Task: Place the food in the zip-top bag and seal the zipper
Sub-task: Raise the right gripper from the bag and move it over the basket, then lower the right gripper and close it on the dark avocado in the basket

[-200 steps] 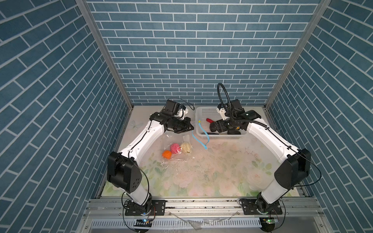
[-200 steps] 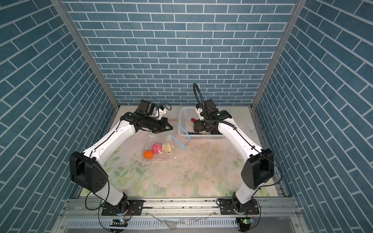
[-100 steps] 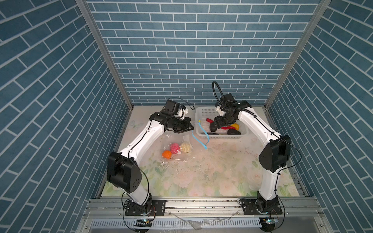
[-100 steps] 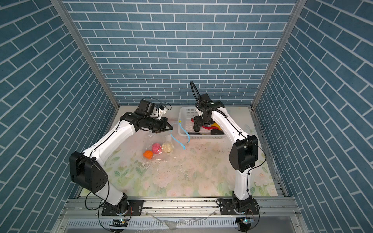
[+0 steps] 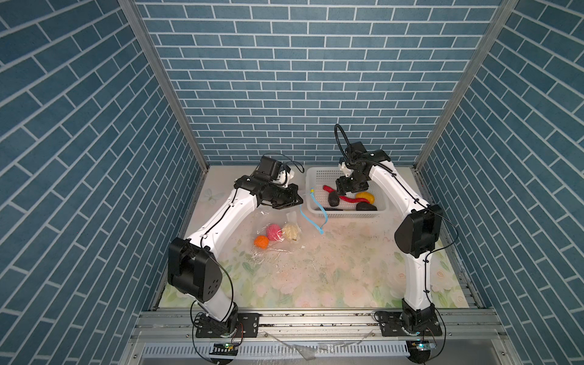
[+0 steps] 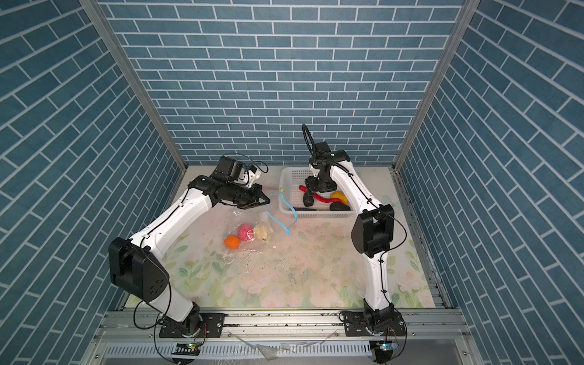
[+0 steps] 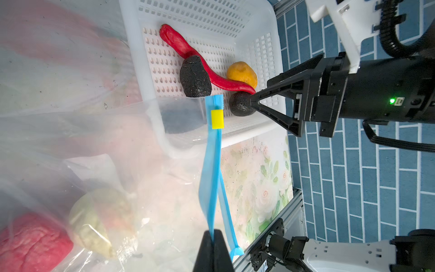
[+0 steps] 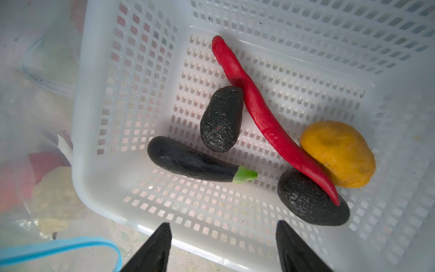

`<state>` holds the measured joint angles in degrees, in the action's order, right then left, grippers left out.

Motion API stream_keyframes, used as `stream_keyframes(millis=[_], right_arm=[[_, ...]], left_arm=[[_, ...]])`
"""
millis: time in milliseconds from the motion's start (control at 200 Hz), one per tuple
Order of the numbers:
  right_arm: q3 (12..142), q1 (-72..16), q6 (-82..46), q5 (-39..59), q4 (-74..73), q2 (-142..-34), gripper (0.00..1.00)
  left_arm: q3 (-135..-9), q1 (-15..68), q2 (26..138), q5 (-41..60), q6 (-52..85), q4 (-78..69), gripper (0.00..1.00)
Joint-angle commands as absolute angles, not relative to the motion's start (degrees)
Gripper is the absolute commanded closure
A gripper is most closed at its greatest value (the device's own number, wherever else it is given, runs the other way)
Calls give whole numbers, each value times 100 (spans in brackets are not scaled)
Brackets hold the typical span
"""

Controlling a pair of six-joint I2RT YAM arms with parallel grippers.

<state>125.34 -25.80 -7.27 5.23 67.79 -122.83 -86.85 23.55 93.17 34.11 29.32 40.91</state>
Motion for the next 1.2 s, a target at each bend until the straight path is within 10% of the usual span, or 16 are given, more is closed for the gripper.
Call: stream_keyframes(millis=[0,550,1195], right_arm=[[12903,-2566,-930,755,6926,-12523,29],[12906,-2567,-1204,536,5733,-13496,23],[12879,-2566,-1249,378,5305,-14070,48]], left_arm=[[-8725,2368,9227,3349,2845,4190,100],[-8716,2367,9279,3353,2821,4213,100],[-8587,2356,9206,3340,2812,4183,100]])
